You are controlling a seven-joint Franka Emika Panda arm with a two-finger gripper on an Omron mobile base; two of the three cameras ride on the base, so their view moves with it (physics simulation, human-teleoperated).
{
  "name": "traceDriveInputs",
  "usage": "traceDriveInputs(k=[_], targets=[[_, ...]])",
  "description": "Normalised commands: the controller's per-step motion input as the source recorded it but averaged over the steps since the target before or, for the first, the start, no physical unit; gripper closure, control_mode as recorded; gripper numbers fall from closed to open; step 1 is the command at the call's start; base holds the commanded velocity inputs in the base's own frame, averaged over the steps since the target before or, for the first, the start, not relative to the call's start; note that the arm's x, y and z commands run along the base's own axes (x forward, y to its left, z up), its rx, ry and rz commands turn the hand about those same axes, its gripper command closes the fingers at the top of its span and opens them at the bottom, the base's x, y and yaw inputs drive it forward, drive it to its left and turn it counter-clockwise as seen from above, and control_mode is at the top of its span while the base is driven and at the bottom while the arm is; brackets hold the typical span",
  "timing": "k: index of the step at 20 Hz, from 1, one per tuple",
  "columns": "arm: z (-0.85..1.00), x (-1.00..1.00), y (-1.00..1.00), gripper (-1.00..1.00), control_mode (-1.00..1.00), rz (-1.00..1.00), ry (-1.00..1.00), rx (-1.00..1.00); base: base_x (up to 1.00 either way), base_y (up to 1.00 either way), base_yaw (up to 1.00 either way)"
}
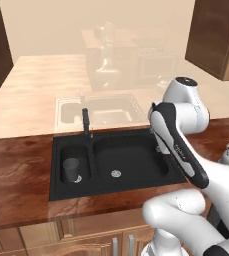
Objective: Place the glass cup in the left basin and the kettle in the right basin of the sink.
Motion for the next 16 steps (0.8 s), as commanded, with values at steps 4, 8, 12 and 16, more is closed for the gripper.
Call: traceDriveInputs(k=[4, 8, 12, 16], targets=[[0.06, -0.11, -0.37, -1.0, -1.0, -0.06, 0.0, -0.02, 0.0, 0.0, 0.0], [0.0, -0.05, -0.4, -1.0, -1.0, -0.04, 0.0, -0.03, 0.0, 0.0, 0.0], [0.0, -0.11, -0.4, -1.0, -1.0, -0.02, 0.0, -0.03, 0.0, 0.0, 0.0], [0.0, -0.13, -0.4, -1.0, -1.0, -0.01, 0.0, -0.02, 0.0, 0.0, 0.0]])
